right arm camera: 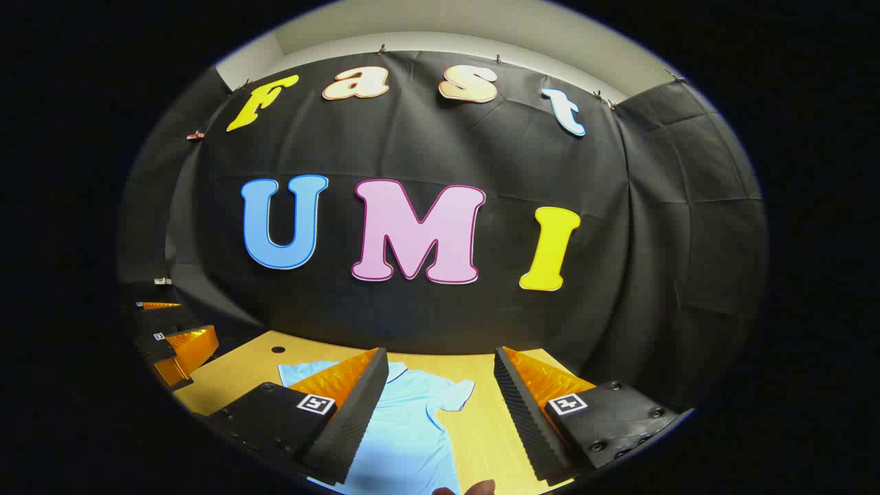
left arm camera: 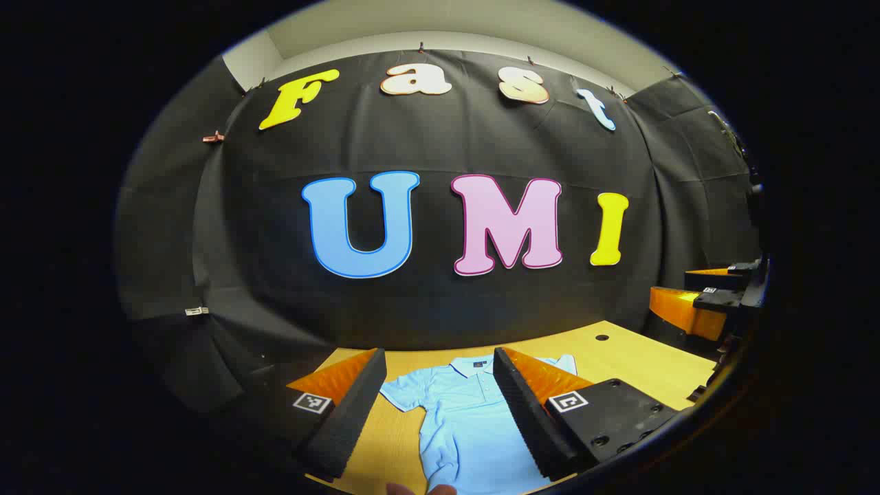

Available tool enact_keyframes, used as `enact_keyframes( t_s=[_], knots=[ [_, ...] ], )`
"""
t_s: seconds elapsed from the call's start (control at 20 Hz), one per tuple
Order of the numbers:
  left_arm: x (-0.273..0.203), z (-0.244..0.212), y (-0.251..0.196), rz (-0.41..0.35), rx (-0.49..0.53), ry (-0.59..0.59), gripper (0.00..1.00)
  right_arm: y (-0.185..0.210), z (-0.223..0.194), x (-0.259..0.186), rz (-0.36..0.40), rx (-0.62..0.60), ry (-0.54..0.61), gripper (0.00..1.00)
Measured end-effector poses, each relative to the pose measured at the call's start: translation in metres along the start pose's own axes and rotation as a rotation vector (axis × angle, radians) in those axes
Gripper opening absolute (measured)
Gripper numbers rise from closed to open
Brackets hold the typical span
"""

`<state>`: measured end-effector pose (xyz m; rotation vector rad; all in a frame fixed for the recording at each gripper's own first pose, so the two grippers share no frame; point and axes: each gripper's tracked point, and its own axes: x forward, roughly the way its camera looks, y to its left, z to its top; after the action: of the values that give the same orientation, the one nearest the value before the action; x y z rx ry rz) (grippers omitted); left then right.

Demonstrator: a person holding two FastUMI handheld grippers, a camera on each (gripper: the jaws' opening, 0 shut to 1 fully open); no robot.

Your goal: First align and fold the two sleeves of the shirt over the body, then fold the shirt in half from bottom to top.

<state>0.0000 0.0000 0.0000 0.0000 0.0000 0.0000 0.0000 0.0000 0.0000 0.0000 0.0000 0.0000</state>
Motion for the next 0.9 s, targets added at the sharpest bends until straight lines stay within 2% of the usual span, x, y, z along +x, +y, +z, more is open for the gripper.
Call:
enact_keyframes(
  t_s=[0.9],
  knots=[
    [0.024, -0.01, 0.002, -0.001, 0.009, 0.034, 0.99, 0.011, -0.011, 0.029, 0.021, 0.0, 0.035, 0.96]
  ],
)
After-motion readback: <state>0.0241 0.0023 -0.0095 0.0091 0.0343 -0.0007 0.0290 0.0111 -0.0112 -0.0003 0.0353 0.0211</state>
